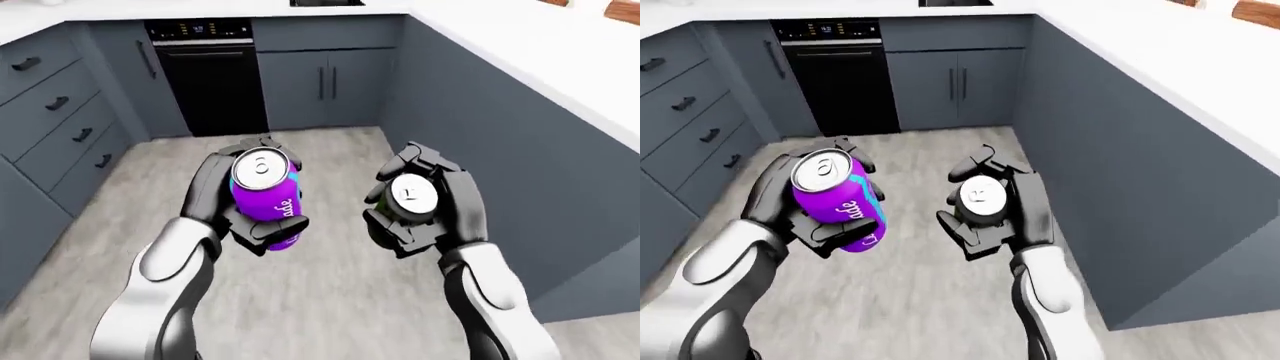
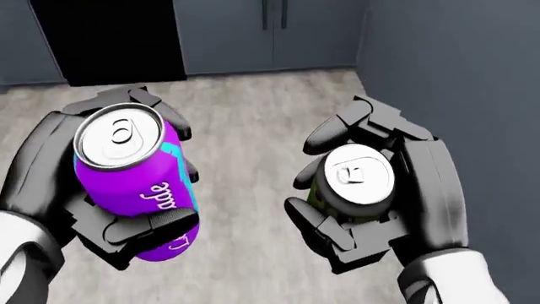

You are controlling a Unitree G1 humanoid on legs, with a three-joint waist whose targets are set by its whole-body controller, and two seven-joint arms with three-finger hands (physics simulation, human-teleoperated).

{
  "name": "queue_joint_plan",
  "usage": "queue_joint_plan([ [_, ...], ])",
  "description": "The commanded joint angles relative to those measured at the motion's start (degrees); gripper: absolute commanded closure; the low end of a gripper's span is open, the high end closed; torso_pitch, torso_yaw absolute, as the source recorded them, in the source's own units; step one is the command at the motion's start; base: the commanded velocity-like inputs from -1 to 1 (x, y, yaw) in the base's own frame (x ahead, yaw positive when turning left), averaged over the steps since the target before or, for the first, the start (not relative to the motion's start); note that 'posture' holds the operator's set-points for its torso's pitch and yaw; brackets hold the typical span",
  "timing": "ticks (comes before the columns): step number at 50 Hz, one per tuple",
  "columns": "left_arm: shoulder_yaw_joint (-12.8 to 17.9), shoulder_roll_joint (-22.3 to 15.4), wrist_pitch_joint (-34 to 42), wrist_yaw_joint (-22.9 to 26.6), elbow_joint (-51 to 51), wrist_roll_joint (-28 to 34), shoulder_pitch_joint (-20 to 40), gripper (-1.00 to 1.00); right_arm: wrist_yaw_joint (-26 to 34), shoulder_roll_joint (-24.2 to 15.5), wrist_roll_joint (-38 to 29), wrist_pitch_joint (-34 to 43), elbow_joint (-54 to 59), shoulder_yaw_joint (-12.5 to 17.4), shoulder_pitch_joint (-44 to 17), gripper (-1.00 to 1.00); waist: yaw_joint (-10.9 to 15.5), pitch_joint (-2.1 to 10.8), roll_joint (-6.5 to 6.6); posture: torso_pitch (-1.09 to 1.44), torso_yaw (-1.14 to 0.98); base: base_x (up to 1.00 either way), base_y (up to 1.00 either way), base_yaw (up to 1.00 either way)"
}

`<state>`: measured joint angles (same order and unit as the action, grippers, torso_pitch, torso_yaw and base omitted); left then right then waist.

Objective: Move the drinks to the dining counter.

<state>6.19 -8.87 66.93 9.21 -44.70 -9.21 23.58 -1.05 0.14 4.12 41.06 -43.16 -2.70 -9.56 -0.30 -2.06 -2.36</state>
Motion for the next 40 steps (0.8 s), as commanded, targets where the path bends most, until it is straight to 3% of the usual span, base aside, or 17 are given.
queue_joint_plan([
  [1, 0.56, -0.36, -3.82, -0.01, -2.03, 0.23, 1.36, 1.0, 0.35, 0.25, 0.51, -4.12, -2.82, -0.52, -1.48, 1.0, -0.07, 0.82, -0.24, 0.0, 0.0, 0.69, 0.25, 0.0],
  [5, 0.28, -0.25, -3.74, -0.02, -1.9, 0.4, 1.52, 1.0, 0.47, 0.27, 0.36, -4.9, -2.18, -0.6, -1.19, 1.0, 1.48, 1.52, 1.19, 0.0, 0.0, 0.69, 0.55, 0.0],
  [7, 0.27, -0.23, -3.97, 0.07, -1.75, 0.52, 1.36, 1.0, 0.48, 0.3, 0.44, -4.79, -2.42, -0.49, -1.08, 1.0, 3.11, 2.41, 7.12, 0.0, 0.0, 0.7, 0.64, 0.0],
  [8, 0.13, -0.19, -3.88, 0.05, -1.91, 0.59, 1.3, 1.0, 0.49, 0.29, 0.59, -4.47, -2.72, -0.3, -1.18, 1.0, 3.18, 2.56, 7.59, 0.0, 0.0, 0.69, 0.64, 0.0],
  [9, 0.17, -0.12, -3.47, 0.0, -2.2, 0.59, 1.44, 1.0, 0.49, 0.27, 0.74, -4.25, -2.87, -0.11, -1.34, 1.0, 4.01, 0.39, 6.26, 0.0, 0.0, 0.68, 0.64, 0.0],
  [13, 0.08, -0.09, -3.97, 0.16, -1.7, 0.74, 1.51, 1.0, 0.48, 0.12, 0.97, -4.35, -2.79, 0.22, -1.38, 1.0, 4.63, 0.21, 5.88, 0.0, 0.0, 0.69, 0.58, 0.0],
  [17, 0.39, -0.11, -3.43, 0.26, -2.16, 0.68, 1.61, 1.0, -0.02, 0.28, 2.05, -4.47, -2.3, 0.95, -1.55, 1.0, 1.15, 1.27, 6.26, 0.0, 0.0, 0.1, 0.05, -0.07],
  [19, 0.48, -0.12, -3.02, 0.22, -2.42, 0.58, 1.8, 1.0, -0.22, 0.21, 2.35, -4.18, -2.49, 1.12, -1.65, 1.0, -1.14, -0.34, 4.5, 0.0, 0.0, 0.0, 0.0, -0.89],
  [20, 0.5, -0.12, -3.19, 0.22, -2.21, 0.58, 1.84, 1.0, -0.32, 0.18, 2.59, -4.0, -2.67, 1.24, -1.71, 1.0, -2.06, -1.34, 2.08, 0.0, 0.0, 0.0, 0.0, -1.0],
  [21, 0.48, -0.14, -3.34, 0.23, -2.09, 0.59, 1.84, 1.0, -0.36, 0.09, 2.73, -4.08, -2.65, 1.36, -1.7, 1.0, -3.02, -1.55, -4.49, 0.0, 0.0, 0.0, 0.0, -1.0],
  [22, 0.49, -0.14, -3.26, 0.21, -2.12, 0.56, 1.92, 1.0, -0.4, 0.02, 2.95, -3.88, -2.81, 1.56, -1.78, 1.0, -1.11, -1.64, -2.25, 0.0, 0.0, 0.0, 0.0, -1.0],
  [24, 0.47, -0.16, -2.66, 0.09, -2.43, 0.48, 2.3, 1.0, -0.54, -0.17, 3.46, -3.14, -3.5, 1.89, -1.92, 1.0, -1.74, 0.59, -1.18, 0.0, 0.0, 0.0, 0.0, -1.0],
  [28, 0.42, -0.2, -2.26, -0.07, -2.65, 0.45, 2.53, 1.0, -0.73, -0.52, 4.13, -2.39, -4.25, 2.2, -1.83, 1.0, -1.53, 0.52, 1.62, 0.0, 0.0, 0.0, 0.0, -1.0],
  [31, 0.28, -0.27, -2.67, -0.01, -2.14, 0.52, 2.65, 1.0, -0.73, -0.65, 4.42, -2.6, -3.91, 2.46, -1.94, 1.0, 2.62, 0.59, 9.37, 0.0, 0.0, 0.0, 0.0, -1.0],
  [32, 0.26, -0.25, -2.71, 0.0, -2.09, 0.52, 2.65, 1.0, -0.78, -0.67, 4.47, -2.54, -3.88, 2.46, -2.02, 1.0, 1.47, 1.3, 6.99, 0.0, 0.0, 0.0, 0.0, -1.0],
  [36, 0.3, -0.3, -2.81, 0.09, -2.0, 0.55, 2.57, 1.0, -0.85, -0.76, 4.59, -2.95, -3.67, 2.4, -1.74, 1.0, 1.49, 2.31, 7.19, 0.0, 0.0, 0.0, 0.0, -1.0],
  [40, 0.22, -0.27, -2.79, 0.1, -2.08, 0.58, 2.54, 1.0, -0.83, -0.85, 4.77, -3.16, -3.74, 2.51, -1.55, 1.0, 0.62, 1.96, 5.19, 0.0, 0.0, 0.0, 0.0, -1.0],
])
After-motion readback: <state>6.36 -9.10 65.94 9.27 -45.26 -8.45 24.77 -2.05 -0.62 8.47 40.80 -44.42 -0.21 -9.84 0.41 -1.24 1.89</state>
